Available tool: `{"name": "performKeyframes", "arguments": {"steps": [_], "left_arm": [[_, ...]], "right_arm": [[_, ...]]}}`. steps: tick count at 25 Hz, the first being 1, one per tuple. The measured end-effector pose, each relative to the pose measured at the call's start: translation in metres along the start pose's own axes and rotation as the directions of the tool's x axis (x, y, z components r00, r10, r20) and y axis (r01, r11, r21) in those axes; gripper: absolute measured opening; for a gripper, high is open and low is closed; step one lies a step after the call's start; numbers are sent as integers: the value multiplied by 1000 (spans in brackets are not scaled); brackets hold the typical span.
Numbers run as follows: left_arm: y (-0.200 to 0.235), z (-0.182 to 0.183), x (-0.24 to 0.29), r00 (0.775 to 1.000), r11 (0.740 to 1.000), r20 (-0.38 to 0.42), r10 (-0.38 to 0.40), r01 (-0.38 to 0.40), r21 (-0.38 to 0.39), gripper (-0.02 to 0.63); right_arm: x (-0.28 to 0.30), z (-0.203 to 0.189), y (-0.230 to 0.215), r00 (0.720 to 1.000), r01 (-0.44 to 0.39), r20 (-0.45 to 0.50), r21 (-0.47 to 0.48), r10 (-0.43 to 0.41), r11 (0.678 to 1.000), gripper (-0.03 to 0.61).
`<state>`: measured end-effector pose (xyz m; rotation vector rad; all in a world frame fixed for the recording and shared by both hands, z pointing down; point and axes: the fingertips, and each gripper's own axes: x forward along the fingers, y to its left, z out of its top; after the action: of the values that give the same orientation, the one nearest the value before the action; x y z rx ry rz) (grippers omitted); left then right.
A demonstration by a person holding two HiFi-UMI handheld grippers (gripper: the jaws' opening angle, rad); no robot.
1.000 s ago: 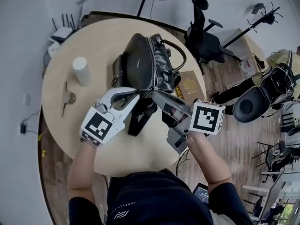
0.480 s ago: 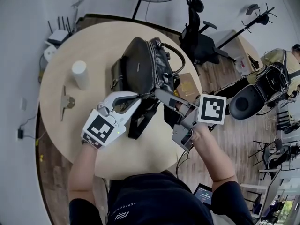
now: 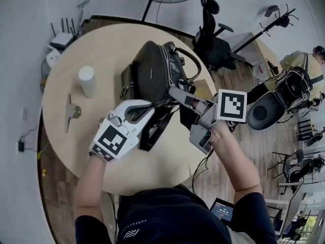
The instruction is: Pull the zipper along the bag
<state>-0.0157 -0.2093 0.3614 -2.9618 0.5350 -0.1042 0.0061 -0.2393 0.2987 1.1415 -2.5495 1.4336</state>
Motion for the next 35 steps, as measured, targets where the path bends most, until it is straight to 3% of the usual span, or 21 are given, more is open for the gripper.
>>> {"name": "performKeyframes", "arguments": {"steps": [9, 15, 26, 30, 35], "left_arm": [[-2, 1, 3, 999, 999, -42, -2, 3, 42, 31], [-4, 3, -1, 998, 998, -59, -28, 31, 51, 31], [5, -5, -3, 994, 993, -98, -48, 57, 99, 31], [4, -6, -2, 994, 991, -98, -56, 67, 113, 31], [1, -4, 2, 992, 986, -115, -53, 71, 152, 31]], "right_arm": [[-1, 4, -4, 992, 79, -94, -26, -81, 997, 14], [-2, 10, -8, 988, 114, -106, -27, -116, 993, 14], [22, 19, -6, 976, 92, -183, -148, -119, 985, 14], [20, 21, -13, 958, 150, -221, -166, -185, 975, 14], [19, 35, -23, 962, 148, -208, -137, -175, 979, 14]]}}
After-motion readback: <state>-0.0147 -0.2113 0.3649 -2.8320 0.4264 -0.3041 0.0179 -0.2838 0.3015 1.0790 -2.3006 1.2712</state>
